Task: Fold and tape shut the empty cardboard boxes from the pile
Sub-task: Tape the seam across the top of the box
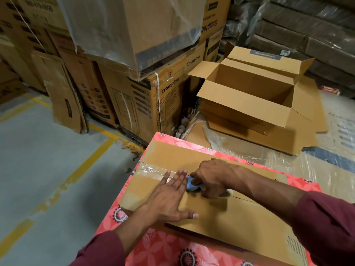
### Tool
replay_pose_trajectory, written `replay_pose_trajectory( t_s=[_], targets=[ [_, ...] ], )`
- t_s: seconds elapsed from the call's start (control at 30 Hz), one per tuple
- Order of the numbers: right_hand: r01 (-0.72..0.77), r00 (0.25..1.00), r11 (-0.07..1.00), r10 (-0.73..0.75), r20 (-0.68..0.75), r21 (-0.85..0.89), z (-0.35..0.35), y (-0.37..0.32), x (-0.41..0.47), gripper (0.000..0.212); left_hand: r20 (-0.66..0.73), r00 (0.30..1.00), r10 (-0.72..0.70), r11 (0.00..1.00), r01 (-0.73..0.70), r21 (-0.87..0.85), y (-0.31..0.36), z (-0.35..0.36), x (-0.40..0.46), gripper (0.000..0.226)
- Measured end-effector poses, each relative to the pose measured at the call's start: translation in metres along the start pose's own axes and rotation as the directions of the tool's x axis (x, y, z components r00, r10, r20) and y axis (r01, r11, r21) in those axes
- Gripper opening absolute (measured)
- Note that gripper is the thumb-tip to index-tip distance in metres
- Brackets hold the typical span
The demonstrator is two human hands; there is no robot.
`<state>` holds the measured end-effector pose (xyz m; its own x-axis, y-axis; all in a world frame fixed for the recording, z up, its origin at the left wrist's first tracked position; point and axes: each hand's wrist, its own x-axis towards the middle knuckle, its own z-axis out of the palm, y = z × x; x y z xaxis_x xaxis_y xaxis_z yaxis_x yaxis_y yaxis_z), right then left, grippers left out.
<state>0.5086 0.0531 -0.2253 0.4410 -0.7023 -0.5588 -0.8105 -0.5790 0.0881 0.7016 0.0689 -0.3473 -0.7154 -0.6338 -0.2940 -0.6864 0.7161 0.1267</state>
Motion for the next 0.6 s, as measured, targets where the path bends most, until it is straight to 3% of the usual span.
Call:
replay_pose_trajectory(
  t_s=[0.1,0.27,0.37,0.5,0.6],
  targets=[
    [0.012,1.0,0.998,-0.013,0.007,0.057,0.008,0.003,0.003,0.05,-0.047,0.999,-0.017,1.0,0.017,-0.004,-0.022,0.002,-0.01,0.119],
    [0.028,0.999,0.99,-0.025,-0.025,0.139,0.013,0.007,-0.002,0.055,-0.08,0.97,-0.231,0.972,0.233,0.017,-0.088,0.004,-0.041,0.122],
    [0.059,0.998,0.99,-0.054,-0.043,0.124,0.013,0.006,-0.002,0.052,-0.055,0.974,-0.219,0.975,0.221,0.021,-0.059,0.0,-0.031,0.133],
    [0.025,0.998,0.998,-0.021,-0.067,0.066,0.013,0.007,-0.005,0.052,-0.018,0.995,-0.097,0.995,0.097,-0.03,0.008,0.005,-0.005,0.129],
    [-0.041,0.999,0.999,0.04,0.015,0.032,0.009,0.001,-0.005,0.044,-0.06,0.994,-0.094,0.995,0.091,-0.039,0.016,0.01,0.0,0.125]
  ],
)
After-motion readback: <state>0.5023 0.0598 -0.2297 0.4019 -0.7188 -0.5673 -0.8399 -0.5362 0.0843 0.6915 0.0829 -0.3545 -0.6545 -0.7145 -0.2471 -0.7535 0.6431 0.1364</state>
